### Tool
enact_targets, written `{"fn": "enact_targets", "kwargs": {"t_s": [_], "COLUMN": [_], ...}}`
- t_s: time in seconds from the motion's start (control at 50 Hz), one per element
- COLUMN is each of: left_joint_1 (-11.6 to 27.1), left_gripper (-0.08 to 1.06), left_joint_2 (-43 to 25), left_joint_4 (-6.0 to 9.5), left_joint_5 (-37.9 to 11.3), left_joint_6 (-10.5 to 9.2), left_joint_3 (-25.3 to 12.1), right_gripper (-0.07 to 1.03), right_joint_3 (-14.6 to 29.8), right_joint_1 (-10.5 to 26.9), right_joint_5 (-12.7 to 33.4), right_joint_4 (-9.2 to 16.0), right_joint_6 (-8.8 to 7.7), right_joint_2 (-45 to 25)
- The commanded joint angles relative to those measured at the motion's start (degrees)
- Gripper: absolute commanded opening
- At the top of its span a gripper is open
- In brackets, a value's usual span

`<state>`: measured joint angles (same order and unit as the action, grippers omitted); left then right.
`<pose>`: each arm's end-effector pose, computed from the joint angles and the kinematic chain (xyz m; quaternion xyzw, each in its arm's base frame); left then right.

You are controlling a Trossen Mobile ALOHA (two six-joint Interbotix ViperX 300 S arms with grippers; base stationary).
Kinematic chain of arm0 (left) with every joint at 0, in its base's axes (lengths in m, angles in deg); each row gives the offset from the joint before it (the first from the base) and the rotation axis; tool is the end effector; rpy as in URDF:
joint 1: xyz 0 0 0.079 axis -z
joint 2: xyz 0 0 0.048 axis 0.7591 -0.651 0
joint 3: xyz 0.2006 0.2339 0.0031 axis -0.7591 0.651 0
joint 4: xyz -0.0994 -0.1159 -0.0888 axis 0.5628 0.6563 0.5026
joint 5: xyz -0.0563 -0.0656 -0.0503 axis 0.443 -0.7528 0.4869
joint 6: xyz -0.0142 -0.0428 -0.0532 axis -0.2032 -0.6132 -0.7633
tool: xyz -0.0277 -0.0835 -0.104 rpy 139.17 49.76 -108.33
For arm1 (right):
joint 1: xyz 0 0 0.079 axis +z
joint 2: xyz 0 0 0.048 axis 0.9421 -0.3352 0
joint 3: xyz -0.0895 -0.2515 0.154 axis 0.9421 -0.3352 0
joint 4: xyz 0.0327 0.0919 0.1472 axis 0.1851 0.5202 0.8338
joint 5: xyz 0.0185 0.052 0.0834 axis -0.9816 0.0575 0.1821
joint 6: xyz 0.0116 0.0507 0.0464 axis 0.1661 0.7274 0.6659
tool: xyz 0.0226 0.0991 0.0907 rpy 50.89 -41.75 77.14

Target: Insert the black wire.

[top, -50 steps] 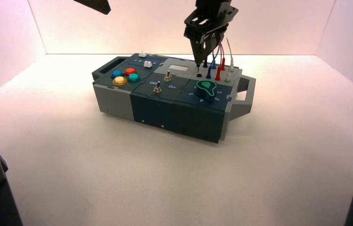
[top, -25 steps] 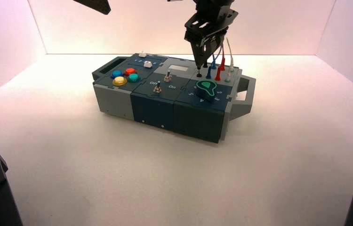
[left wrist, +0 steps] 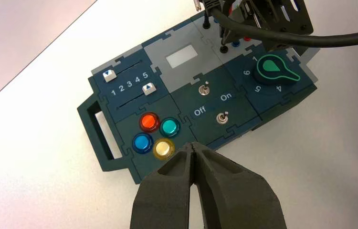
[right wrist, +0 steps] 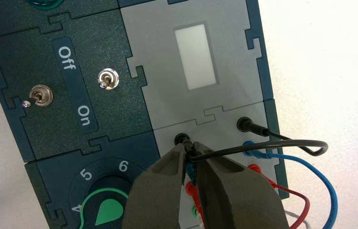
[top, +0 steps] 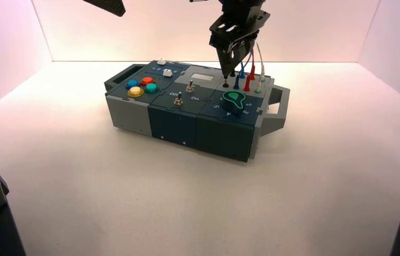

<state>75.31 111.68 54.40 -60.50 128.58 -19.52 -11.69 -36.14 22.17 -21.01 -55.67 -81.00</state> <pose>0.2258 -0.1546 0.1654 0.2178 0.3693 -0.3647 0.8265 0.3254 0.2171 0.0537 -0.3143 0.5224 0.3257 0.7226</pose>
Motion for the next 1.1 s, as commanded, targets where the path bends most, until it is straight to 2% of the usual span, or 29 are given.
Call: {"fn": "enact_targets", "kwargs": {"t_s": [0.02,0.66,1.1], "left_joint_1": [0.18,0.18,0.18], "left_gripper": [-0.03,-0.03,-0.03], "left_joint_2": [0.26,0.26,0.26], "left_joint_4": [0.18,0.00,0.00], "left_joint_5": [0.44,0.44,0.44], "left_joint_6": [0.44,0.44,0.44], "left_joint_3": [-0.62,-0.53,-0.53], "right_gripper": [-0.02,-0.02,-0.02], "right_joint_3": [0.62,0.53,0.44], "right_joint_1": [-0.35,0.00,0.00], "right_joint_5": [0.35,1.05,-0.97], "right_joint_4": [-0.26,0.35,0.26], "right_joint_6": [0.09,0.18,0.09], "right_joint_2": [1.32,1.58,0.79]}}
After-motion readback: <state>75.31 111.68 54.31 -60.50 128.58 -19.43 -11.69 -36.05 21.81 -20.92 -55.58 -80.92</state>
